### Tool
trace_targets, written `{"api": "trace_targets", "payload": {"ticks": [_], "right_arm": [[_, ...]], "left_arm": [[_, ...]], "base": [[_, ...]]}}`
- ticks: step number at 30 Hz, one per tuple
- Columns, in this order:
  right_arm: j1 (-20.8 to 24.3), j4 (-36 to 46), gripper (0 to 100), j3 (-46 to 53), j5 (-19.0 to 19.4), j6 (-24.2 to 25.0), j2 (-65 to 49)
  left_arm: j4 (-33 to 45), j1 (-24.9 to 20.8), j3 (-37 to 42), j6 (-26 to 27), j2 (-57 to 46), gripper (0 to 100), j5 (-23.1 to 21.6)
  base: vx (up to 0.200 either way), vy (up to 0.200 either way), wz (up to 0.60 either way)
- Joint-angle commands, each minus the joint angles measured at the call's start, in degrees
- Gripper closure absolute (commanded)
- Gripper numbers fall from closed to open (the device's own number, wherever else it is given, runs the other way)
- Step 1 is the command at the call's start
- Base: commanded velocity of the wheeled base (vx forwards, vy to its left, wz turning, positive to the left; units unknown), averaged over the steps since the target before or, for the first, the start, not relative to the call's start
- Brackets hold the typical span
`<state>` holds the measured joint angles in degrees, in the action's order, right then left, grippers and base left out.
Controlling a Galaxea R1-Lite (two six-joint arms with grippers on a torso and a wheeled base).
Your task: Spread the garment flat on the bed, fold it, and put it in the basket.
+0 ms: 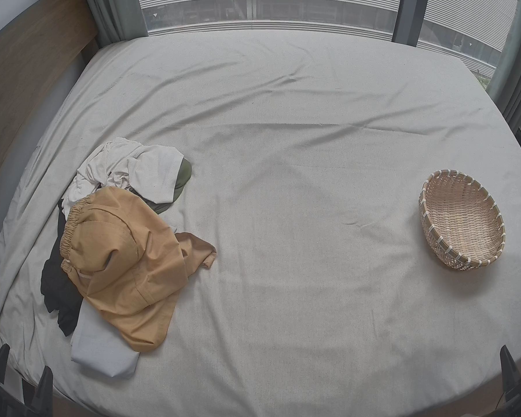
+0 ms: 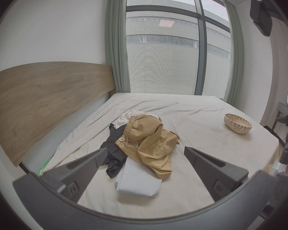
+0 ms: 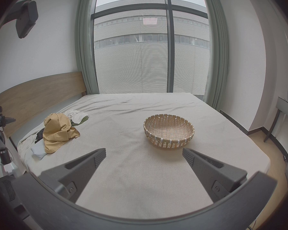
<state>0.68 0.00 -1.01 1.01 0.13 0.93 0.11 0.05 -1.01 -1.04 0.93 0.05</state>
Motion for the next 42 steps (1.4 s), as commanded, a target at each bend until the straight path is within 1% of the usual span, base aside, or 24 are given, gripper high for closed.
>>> {"api": "trace_targets", "payload": {"ticks": [1,7,22,23,24,26,27,28,30,32,33,34,36,37,38,40,42], "right_arm": [[0.02,0.0,0,1.01,0.04,0.04,-0.4],[0.02,0.0,0,1.01,0.04,-0.05,-0.4],[0.02,0.0,0,1.01,0.04,-0.05,-0.4],[0.02,0.0,0,1.01,0.04,-0.13,-0.4],[0.02,0.0,0,1.01,0.04,-0.05,-0.4],[0.02,0.0,0,1.01,0.04,-0.13,-0.4],[-0.07,0.0,0,1.01,0.04,-0.13,-0.4],[-0.07,0.0,0,1.01,0.04,-0.13,-0.4],[0.02,0.0,0,1.01,0.04,0.04,-0.4],[0.02,0.0,0,1.01,0.04,0.13,-0.4],[0.02,0.0,0,1.01,0.04,0.13,-0.4],[0.02,0.0,0,1.01,0.04,0.13,-0.4],[0.02,0.0,0,1.01,0.04,-0.05,-0.4],[0.02,0.0,0,1.01,0.04,-0.13,-0.4],[0.02,0.0,0,1.01,0.04,-0.13,-0.4],[0.02,0.0,0,1.01,0.04,-0.13,-0.4],[0.02,0.0,0,1.01,0.04,-0.13,-0.4]], "left_arm": [[-0.02,0.04,1.01,-0.19,-0.75,0,0.04],[-0.02,0.04,1.01,0.07,-0.75,0,0.04],[-0.46,-0.05,1.01,1.92,-0.75,0,-1.72],[-1.43,0.04,0.31,1.65,-0.84,0,-1.63],[-3.27,0.04,-2.68,1.65,0.04,0,-1.72],[-3.71,-0.14,-8.66,1.65,2.85,0,-1.81],[-3.54,-0.22,-9.8,1.56,3.91,0,-1.81],[-3.1,-0.66,-12.79,1.3,7.42,0,-1.89],[-3.1,-2.51,-13.49,-0.63,10.5,0,-2.33],[-3.01,-5.76,-13.4,-4.94,13.05,0,-3.92],[-3.01,-6.2,-13.31,-5.64,13.4,0,-4.18],[-3.1,-7.87,-13.31,-9.51,15.77,0,-5.67],[-3.19,-9.1,-13.23,-14.08,19.2,0,-7.17],[-3.27,-9.19,-13.23,-14.61,19.55,0,-7.34],[-3.54,-9.63,-13.05,-17.07,21.84,0,-8.22],[-3.71,-9.8,-12.96,-18.39,23.42,0,-9.19],[-3.71,-9.8,-13.05,-18.56,25.0,0,-10.16]], "base": [[0.0,0.0,0.0],[0.0,0.0,0.0],[0.0,0.0,0.0],[0.0,0.0,0.0],[0.0,0.0,0.0],[0.0,0.0,0.0],[0.0,0.0,0.0],[0.0,0.0,0.0],[0.0,0.0,0.0],[0.0,0.0,0.0],[0.0,0.0,0.0],[0.0,0.0,0.0],[0.0,0.0,0.0],[0.0,0.0,0.0],[0.0,0.0,0.0],[0.0,0.0,0.0],[0.0,0.0,0.0]]}}
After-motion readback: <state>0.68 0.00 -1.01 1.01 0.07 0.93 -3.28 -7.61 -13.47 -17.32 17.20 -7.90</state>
